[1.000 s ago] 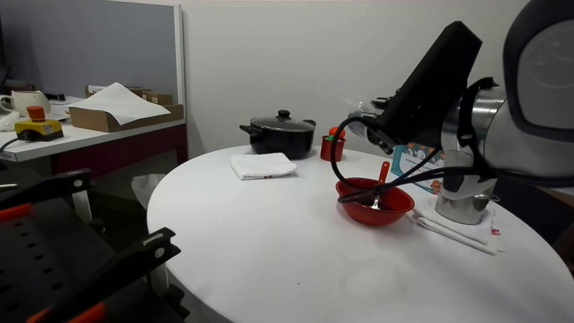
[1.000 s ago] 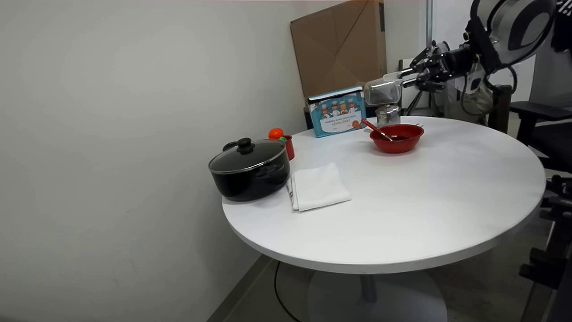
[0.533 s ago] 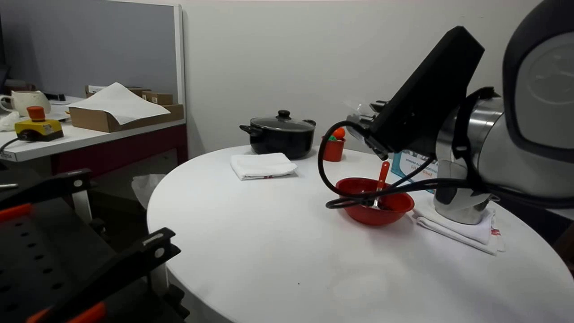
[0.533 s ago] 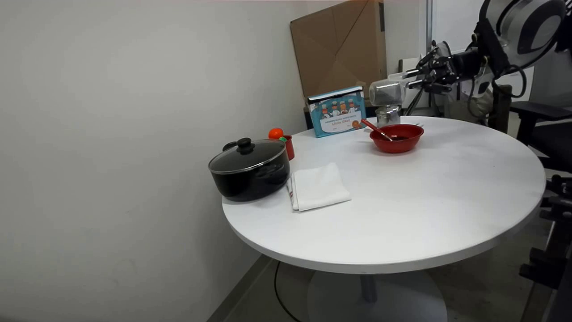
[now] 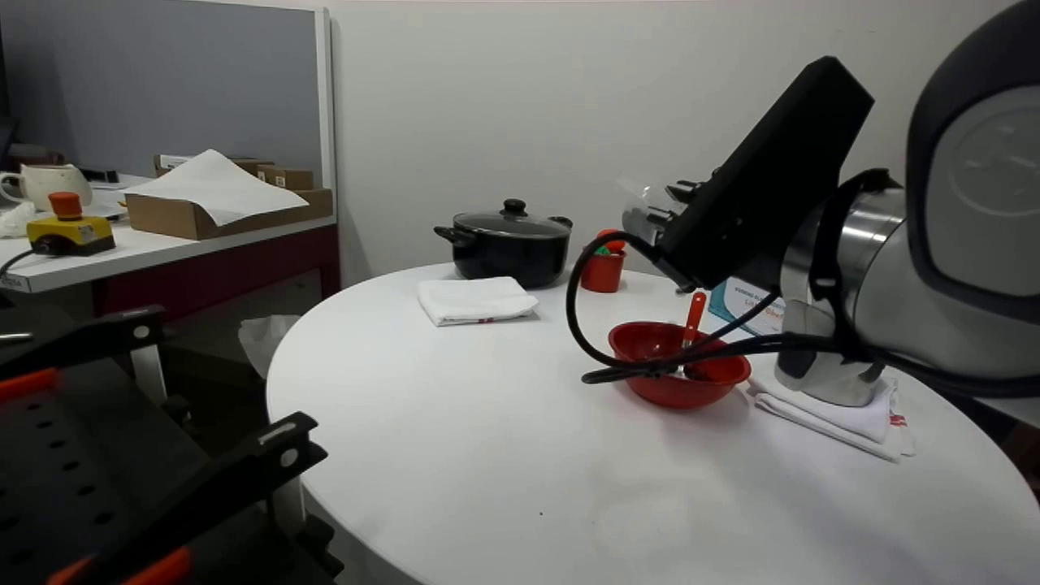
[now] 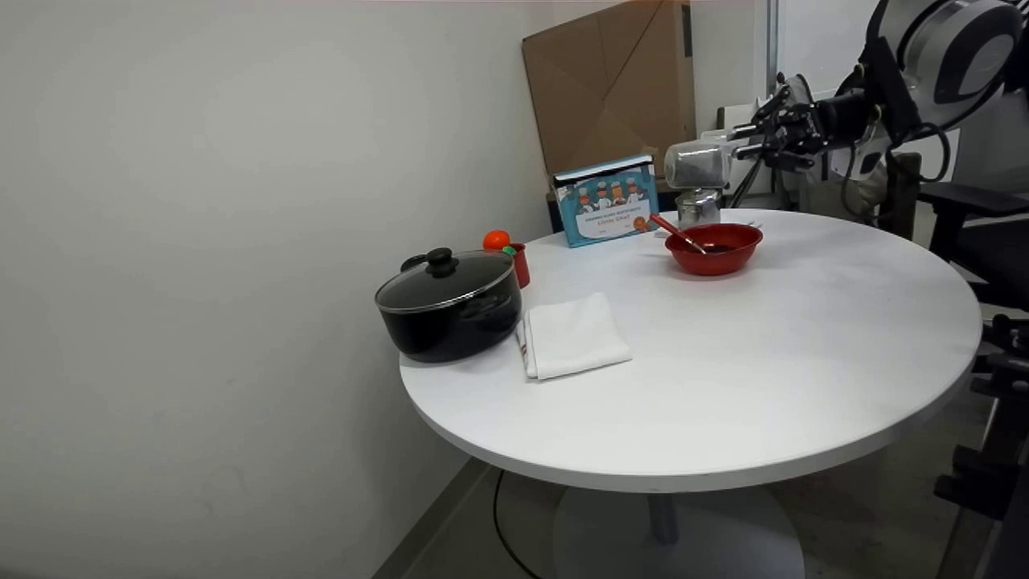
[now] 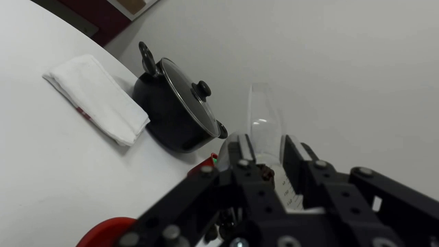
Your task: Put some of the contents in the jug into the red bowl
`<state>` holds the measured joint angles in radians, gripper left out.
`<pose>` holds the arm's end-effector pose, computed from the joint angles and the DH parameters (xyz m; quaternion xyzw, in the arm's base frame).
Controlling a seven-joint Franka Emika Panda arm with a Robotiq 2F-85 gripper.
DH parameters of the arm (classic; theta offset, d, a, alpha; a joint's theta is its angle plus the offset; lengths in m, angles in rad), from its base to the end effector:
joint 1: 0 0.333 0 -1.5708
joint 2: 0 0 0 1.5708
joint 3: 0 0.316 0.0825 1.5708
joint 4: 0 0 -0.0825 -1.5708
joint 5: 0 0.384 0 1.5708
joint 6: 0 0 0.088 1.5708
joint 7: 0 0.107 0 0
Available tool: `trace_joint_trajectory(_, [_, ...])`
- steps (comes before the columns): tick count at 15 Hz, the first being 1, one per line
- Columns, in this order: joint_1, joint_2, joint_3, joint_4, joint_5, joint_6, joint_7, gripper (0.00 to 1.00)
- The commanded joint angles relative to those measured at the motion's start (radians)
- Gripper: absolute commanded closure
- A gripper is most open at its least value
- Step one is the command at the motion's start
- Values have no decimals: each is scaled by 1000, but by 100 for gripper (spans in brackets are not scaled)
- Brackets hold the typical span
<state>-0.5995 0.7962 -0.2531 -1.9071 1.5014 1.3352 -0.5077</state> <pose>0.4469 -0.3194 0.1136 -0.5732 0.4118 0.0059 0.7084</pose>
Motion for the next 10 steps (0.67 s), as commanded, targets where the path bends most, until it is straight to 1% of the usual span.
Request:
trace_joint_trajectory(1, [5, 10, -14, -8, 36, -48, -43, 93])
trace_joint_trajectory(10, [4, 42, -20, -6, 57, -86, -79, 93])
